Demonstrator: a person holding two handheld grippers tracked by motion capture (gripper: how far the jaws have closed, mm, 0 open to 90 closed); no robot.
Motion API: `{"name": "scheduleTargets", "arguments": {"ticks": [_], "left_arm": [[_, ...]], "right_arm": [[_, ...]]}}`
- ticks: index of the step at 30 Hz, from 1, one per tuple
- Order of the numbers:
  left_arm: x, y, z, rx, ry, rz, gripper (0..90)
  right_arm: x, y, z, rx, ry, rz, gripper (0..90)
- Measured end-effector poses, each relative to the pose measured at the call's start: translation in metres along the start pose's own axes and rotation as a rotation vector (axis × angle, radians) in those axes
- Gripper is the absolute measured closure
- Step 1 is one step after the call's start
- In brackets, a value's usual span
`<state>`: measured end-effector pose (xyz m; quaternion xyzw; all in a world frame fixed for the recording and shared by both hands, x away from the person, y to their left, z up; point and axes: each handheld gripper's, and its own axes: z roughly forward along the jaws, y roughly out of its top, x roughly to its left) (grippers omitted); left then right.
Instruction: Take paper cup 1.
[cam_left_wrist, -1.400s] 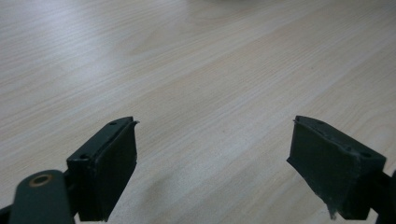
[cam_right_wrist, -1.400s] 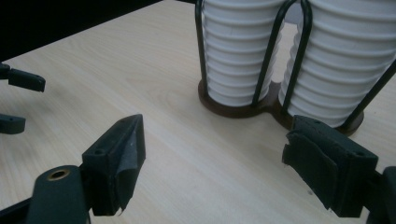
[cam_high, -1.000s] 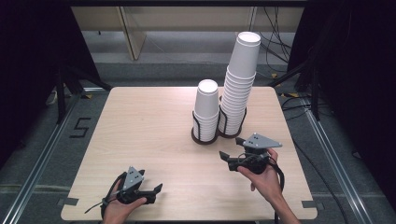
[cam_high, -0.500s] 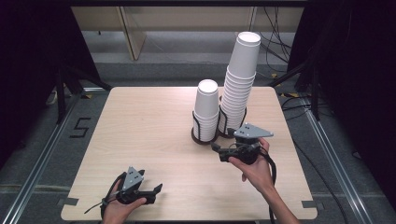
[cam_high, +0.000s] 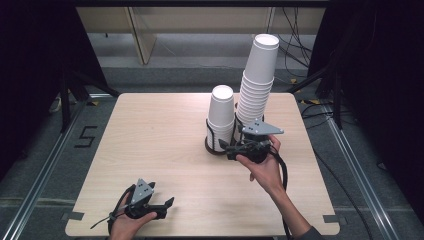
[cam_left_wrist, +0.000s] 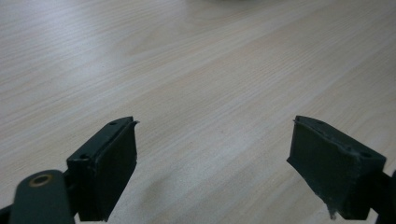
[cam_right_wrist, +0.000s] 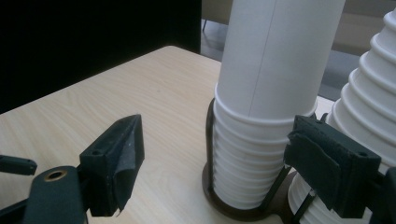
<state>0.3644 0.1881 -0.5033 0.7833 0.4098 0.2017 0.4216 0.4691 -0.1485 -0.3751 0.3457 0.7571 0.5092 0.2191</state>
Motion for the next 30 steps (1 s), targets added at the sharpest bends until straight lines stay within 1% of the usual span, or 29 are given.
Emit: {"name": "scheduleTargets", "arguments": {"ticks": [2, 3, 4, 5, 7, 8, 9, 10, 11, 12, 13, 14, 15, 16, 18, 19, 20, 21, 22, 23, 24, 25, 26, 27, 28, 29, 30], "left_arm": [[0.0, 0.0, 0.001, 0.0, -0.004, 0.002, 14.6], [0.001, -0.001, 0.0, 0.013, -0.008, 0.019, 14.6], [0.0, -0.001, 0.001, -0.002, -0.007, 0.004, 14.6], [0.0, 0.0, 0.001, -0.001, -0.008, 0.006, 14.6], [0.0, -0.001, 0.001, 0.001, -0.009, 0.009, 14.6], [0.001, 0.0, 0.0, 0.017, -0.01, 0.023, 14.6], [0.001, 0.0, 0.0, 0.017, -0.01, 0.023, 14.6], [0.0, 0.0, 0.001, 0.001, -0.009, 0.008, 14.6], [0.0, 0.0, 0.001, 0.003, -0.006, 0.009, 14.6], [0.0, 0.0, 0.001, 0.004, -0.008, 0.01, 14.6], [0.001, 0.0, 0.0, 0.016, -0.011, 0.024, 14.6], [0.001, 0.0, 0.0, 0.016, -0.011, 0.024, 14.6], [0.0, 0.0, 0.001, 0.001, -0.006, 0.006, 14.6], [0.0, 0.0, 0.001, 0.001, -0.006, 0.006, 14.6], [0.0, 0.0, 0.001, 0.001, -0.01, 0.009, 14.6], [0.0, 0.0, 0.001, 0.002, -0.01, 0.01, 14.6], [0.0, 0.0, 0.001, 0.003, -0.007, 0.01, 14.6], [0.0, 0.0, 0.001, 0.002, -0.007, 0.01, 14.6], [0.0, 0.0, 0.001, 0.002, -0.007, 0.01, 14.6], [0.001, 0.0, 0.0, 0.015, -0.01, 0.022, 14.6], [0.001, 0.0, 0.0, 0.017, -0.011, 0.027, 14.6], [0.0, 0.0, 0.001, -0.001, -0.009, 0.008, 14.6], [0.0, 0.0, 0.001, -0.001, -0.009, 0.008, 14.6], [0.0, 0.0, 0.001, 0.002, -0.007, 0.011, 14.6], [0.0, 0.0, 0.001, 0.002, -0.01, 0.009, 14.6], [0.0, 0.0, 0.001, 0.003, -0.011, 0.009, 14.6], [0.0, 0.0, 0.001, 0.004, -0.01, 0.011, 14.6]], "right_arm": [[0.0, 0.001, 0.001, 0.0, -0.003, 0.005, 19.2], [-0.002, 0.005, 0.006, -0.002, -0.027, 0.005, 18.8], [-0.003, 0.008, 0.008, -0.002, -0.044, 0.007, 18.6], [-0.005, 0.011, 0.01, -0.005, -0.055, 0.013, 18.5], [-0.008, 0.016, 0.014, -0.014, -0.062, 0.023, 18.4], [-0.01, 0.018, 0.017, -0.017, -0.055, 0.029, 18.4], [-0.01, 0.02, 0.019, -0.019, -0.055, 0.034, 18.4], [-0.01, 0.02, 0.019, -0.019, -0.055, 0.034, 18.4], [-0.011, 0.022, 0.022, -0.021, -0.058, 0.035, 18.4], [-0.012, 0.027, 0.025, -0.018, -0.072, 0.045, 18.4], [-0.013, 0.03, 0.028, -0.023, -0.075, 0.038, 18.4], [-0.013, 0.03, 0.028, -0.023, -0.075, 0.038, 18.4], [-0.015, 0.035, 0.032, -0.03, -0.067, 0.04, 18.3], [-0.015, 0.035, 0.032, -0.03, -0.067, 0.04, 18.3], [-0.016, 0.039, 0.036, -0.024, -0.082, 0.051, 18.3], [-0.017, 0.041, 0.038, -0.029, -0.086, 0.045, 18.3], [-0.021, 0.044, 0.042, -0.023, -0.095, 0.035, 17.5], [-0.021, 0.045, 0.044, -0.026, -0.098, 0.042, 17.6], [-0.021, 0.046, 0.045, -0.019, -0.102, 0.064, 17.8], [-0.023, 0.047, 0.047, -0.027, -0.1, 0.059, 18.0], [-0.024, 0.048, 0.048, -0.025, -0.11, 0.058, 18.1], [-0.025, 0.049, 0.05, -0.028, -0.105, 0.068, 18.1], [-0.026, 0.049, 0.051, -0.027, -0.114, 0.054, 18.1], [-0.025, 0.05, 0.052, -0.018, -0.115, 0.077, 18.1], [-0.027, 0.05, 0.054, -0.026, -0.121, 0.062, 18.1], [-0.027, 0.051, 0.056, -0.032, -0.116, 0.063, 18.0], [-0.026, 0.051, 0.057, -0.032, -0.119, 0.078, 17.6]]}}
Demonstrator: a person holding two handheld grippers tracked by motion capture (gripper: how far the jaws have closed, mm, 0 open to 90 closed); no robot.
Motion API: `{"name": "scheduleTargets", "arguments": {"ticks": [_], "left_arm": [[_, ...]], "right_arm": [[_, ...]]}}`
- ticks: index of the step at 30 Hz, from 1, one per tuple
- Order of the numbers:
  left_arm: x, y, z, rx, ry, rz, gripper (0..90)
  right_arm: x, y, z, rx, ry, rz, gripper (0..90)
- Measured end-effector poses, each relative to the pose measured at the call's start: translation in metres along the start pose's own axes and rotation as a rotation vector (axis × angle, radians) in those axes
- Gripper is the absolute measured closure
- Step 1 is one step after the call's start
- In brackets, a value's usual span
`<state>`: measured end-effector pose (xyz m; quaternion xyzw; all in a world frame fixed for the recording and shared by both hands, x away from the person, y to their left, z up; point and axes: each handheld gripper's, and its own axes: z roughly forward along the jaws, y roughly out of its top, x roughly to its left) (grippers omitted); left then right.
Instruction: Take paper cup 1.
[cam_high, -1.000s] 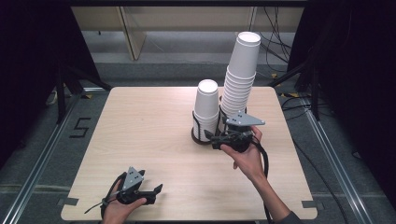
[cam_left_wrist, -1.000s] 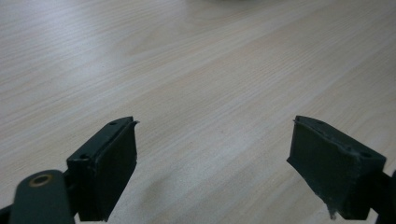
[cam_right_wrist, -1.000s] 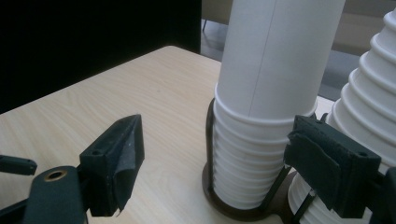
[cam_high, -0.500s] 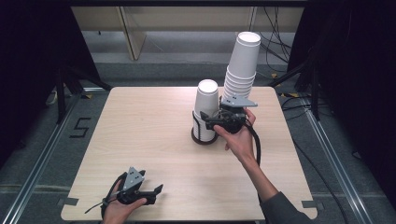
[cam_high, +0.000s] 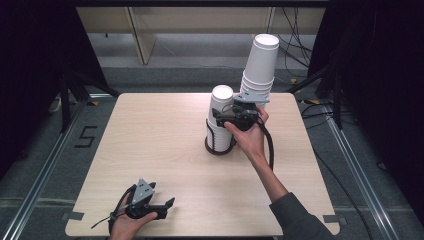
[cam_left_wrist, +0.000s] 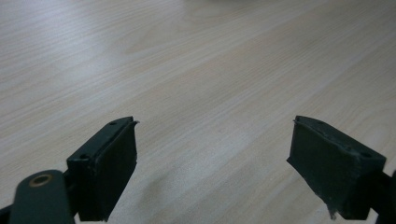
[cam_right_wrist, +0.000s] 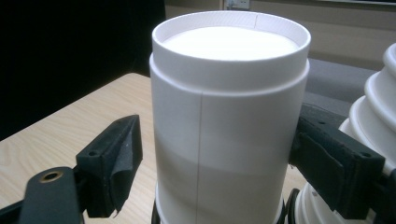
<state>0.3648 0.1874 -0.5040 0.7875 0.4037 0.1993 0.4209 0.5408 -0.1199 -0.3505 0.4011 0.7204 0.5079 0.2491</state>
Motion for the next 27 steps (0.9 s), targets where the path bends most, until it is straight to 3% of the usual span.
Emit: {"name": "scheduleTargets", "arguments": {"ticks": [2, 3, 4, 5, 7, 9, 10, 11, 12, 15, 17, 19, 20, 22, 24, 25, 27], "left_arm": [[0.0, 0.0, 0.0, -0.005, 0.002, -0.001, 14.6], [-0.001, 0.0, 0.001, -0.009, -0.002, -0.01, 14.6], [-0.001, 0.0, 0.001, -0.009, -0.002, -0.01, 14.6], [0.001, 0.0, -0.001, 0.014, -0.002, 0.016, 14.6], [0.0, 0.0, 0.0, -0.001, 0.001, 0.001, 14.6], [-0.001, 0.0, 0.0, -0.005, -0.004, -0.003, 14.6], [0.0, 0.0, -0.001, 0.014, -0.004, 0.014, 14.6], [-0.001, 0.0, 0.0, -0.008, -0.004, -0.005, 14.6], [-0.001, 0.0, 0.0, -0.007, -0.002, -0.006, 14.6], [-0.001, 0.0, -0.001, 0.009, -0.002, 0.01, 14.6], [-0.002, 0.0, 0.0, -0.01, -0.003, -0.006, 14.6], [-0.002, 0.0, 0.0, -0.008, -0.004, -0.004, 14.6], [0.0, 0.0, -0.001, 0.009, -0.005, 0.016, 14.6], [-0.002, 0.0, 0.001, -0.012, -0.006, -0.004, 14.6], [-0.002, 0.0, 0.0, -0.003, -0.004, -0.001, 14.6], [0.0, 0.0, -0.001, 0.019, 0.004, 0.026, 14.6], [-0.002, 0.0, 0.0, -0.004, -0.004, -0.003, 14.6]], "right_arm": [[0.0, 0.002, 0.002, -0.002, -0.02, -0.014, 17.7], [0.001, 0.002, 0.003, 0.01, -0.026, 0.009, 18.2], [0.001, 0.003, 0.005, 0.0, -0.028, 0.003, 18.4], [0.002, 0.004, 0.006, 0.004, -0.03, 0.031, 18.2], [0.001, 0.005, 0.009, -0.005, -0.046, 0.022, 18.8], [0.003, 0.005, 0.01, 0.001, -0.059, 0.048, 18.3], [0.004, 0.006, 0.012, -0.003, -0.062, 0.045, 18.0], [0.007, 0.006, 0.013, 0.006, -0.078, 0.052, 17.7], [0.007, 0.007, 0.015, 0.006, -0.086, 0.025, 17.2], [0.009, 0.008, 0.019, 0.015, -0.097, 0.05, 16.3], [0.009, 0.009, 0.021, 0.019, -0.105, 0.044, 18.1], [0.007, 0.009, 0.022, 0.019, -0.097, 0.058, 18.8], [0.007, 0.009, 0.022, 0.019, -0.095, 0.071, 19.1], [0.007, 0.01, 0.022, 0.016, -0.089, 0.067, 19.5], [0.006, 0.01, 0.021, 0.013, -0.091, 0.059, 19.8], [0.006, 0.011, 0.019, 0.008, -0.089, 0.059, 19.9], [0.007, 0.014, 0.018, -0.005, -0.087, 0.054, 19.9]]}}
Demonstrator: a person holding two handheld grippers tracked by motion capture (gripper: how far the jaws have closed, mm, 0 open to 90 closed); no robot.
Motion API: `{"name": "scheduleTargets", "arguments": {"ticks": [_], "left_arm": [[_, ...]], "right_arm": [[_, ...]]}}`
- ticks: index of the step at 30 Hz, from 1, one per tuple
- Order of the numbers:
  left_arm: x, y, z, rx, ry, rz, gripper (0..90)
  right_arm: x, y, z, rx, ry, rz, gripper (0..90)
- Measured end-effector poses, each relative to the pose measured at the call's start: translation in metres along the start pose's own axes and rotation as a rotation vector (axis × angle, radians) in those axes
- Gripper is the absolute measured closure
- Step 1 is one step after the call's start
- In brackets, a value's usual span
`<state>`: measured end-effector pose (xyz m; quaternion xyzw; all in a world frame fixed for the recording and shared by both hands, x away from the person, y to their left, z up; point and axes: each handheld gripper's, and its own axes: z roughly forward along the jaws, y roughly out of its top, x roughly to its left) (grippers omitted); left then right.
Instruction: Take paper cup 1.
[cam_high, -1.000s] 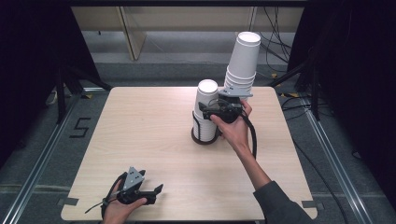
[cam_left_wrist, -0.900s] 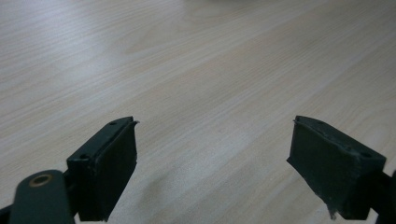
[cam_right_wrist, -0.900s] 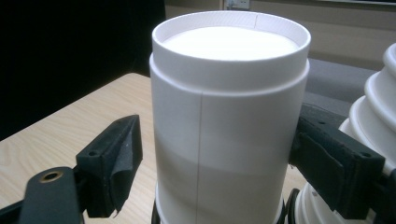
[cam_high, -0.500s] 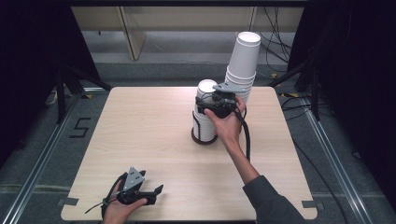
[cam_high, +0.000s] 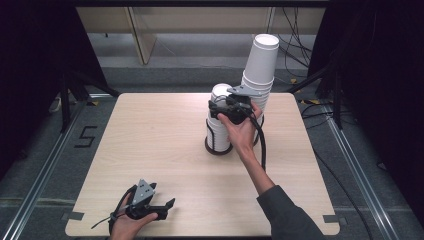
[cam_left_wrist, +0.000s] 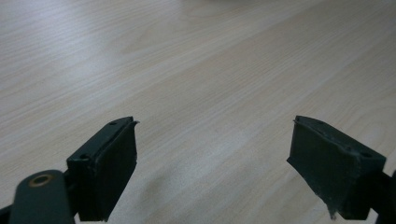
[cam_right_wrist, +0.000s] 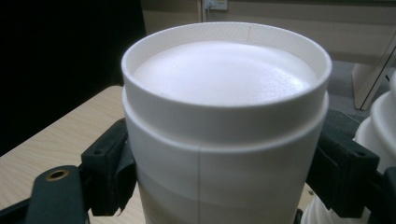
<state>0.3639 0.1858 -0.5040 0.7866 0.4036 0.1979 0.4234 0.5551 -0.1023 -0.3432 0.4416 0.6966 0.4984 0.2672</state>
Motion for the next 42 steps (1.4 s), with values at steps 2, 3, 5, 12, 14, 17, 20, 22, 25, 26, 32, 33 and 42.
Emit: {"name": "scheduleTargets", "arguments": {"ticks": [2, 3, 5, 12, 14, 17, 20, 22, 25, 26, 32, 33, 42], "left_arm": [[0.0, 0.0, 0.001, -0.002, 0.0, -0.002, 14.6], [0.0, 0.0, 0.001, -0.001, 0.001, -0.004, 14.6], [0.002, 0.0, -0.001, 0.019, 0.006, 0.023, 14.6], [0.0, 0.0, 0.001, -0.001, -0.001, -0.002, 14.6], [0.0, 0.0, 0.001, 0.0, -0.003, -0.001, 14.6], [0.0, 0.0, 0.001, -0.003, -0.002, -0.003, 14.6], [0.0, 0.0, 0.0, -0.003, -0.004, -0.004, 14.6], [0.001, 0.0, 0.0, -0.002, -0.003, 0.0, 14.6], [0.0, 0.0, 0.0, -0.002, -0.004, 0.0, 14.6], [0.0, 0.0, 0.001, -0.004, -0.005, -0.006, 14.6], [0.0, 0.0, 0.001, -0.007, -0.006, -0.004, 14.6], [0.0, 0.0, 0.001, -0.007, -0.004, -0.004, 14.6], [0.0, 0.0, 0.001, -0.001, 0.0, 0.002, 14.6]], "right_arm": [[0.002, 0.006, -0.005, -0.01, -0.006, 0.001, 20.0], [0.002, 0.008, -0.006, -0.013, -0.006, -0.002, 20.0], [0.002, 0.014, -0.009, -0.021, 0.0, -0.009, 20.0], [0.004, 0.038, -0.026, -0.075, 0.016, -0.028, 20.0], [0.005, 0.048, -0.033, -0.096, 0.026, -0.024, 20.1], [0.006, 0.059, -0.042, -0.12, 0.04, -0.017, 20.1], [0.006, 0.069, -0.053, -0.149, 0.074, -0.012, 20.1], [0.009, 0.073, -0.06, -0.149, 0.095, -0.016, 20.1], [0.014, 0.072, -0.07, -0.152, 0.128, -0.03, 20.1], [0.014, 0.072, -0.07, -0.152, 0.128, -0.03, 20.1], [0.025, 0.051, -0.082, -0.117, 0.237, -0.028, 20.1], [0.027, 0.047, -0.083, -0.114, 0.248, -0.027, 20.0], [0.041, 0.016, -0.094, -0.096, 0.331, -0.064, 20.0]]}}
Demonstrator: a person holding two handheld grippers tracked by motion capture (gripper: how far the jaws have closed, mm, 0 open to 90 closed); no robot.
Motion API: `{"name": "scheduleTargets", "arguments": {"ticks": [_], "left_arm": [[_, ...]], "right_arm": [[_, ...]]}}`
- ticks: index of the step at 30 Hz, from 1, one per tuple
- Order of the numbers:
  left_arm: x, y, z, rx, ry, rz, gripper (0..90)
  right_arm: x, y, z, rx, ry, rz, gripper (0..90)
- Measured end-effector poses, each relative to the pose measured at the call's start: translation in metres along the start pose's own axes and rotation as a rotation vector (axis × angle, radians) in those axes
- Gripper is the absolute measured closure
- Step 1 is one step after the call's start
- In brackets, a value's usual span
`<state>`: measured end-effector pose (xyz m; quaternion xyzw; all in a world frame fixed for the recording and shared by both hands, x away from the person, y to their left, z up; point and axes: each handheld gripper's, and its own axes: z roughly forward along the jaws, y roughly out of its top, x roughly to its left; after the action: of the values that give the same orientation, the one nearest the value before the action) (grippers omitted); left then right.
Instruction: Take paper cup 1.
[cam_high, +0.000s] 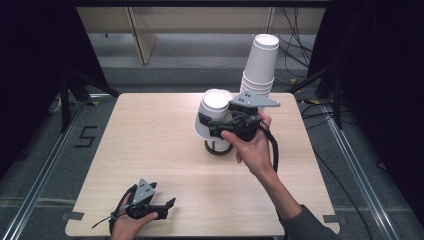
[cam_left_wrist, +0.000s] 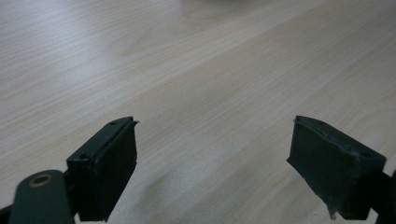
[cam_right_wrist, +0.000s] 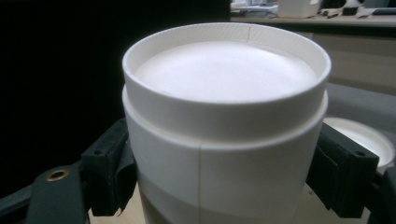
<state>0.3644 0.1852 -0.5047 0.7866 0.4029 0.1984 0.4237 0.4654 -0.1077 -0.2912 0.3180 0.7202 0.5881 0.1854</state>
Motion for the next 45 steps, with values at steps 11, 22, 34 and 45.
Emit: {"name": "scheduleTargets", "arguments": {"ticks": [11, 22, 34, 45], "left_arm": [[0.0, 0.0, 0.0, -0.012, -0.009, -0.001, 14.6], [-0.001, 0.001, 0.0, -0.026, -0.015, 0.001, 14.6], [-0.001, 0.003, -0.001, -0.056, -0.035, 0.008, 14.6], [-0.003, 0.004, -0.001, -0.075, -0.046, 0.006, 14.5]], "right_arm": [[0.013, -0.055, 0.01, 0.079, 0.105, 0.013, 20.0], [0.012, -0.081, 0.017, 0.117, 0.144, 0.033, 19.9], [0.009, -0.106, 0.019, 0.153, 0.163, 0.039, 19.9], [0.01, -0.121, 0.021, 0.171, 0.178, 0.035, 19.9]]}}
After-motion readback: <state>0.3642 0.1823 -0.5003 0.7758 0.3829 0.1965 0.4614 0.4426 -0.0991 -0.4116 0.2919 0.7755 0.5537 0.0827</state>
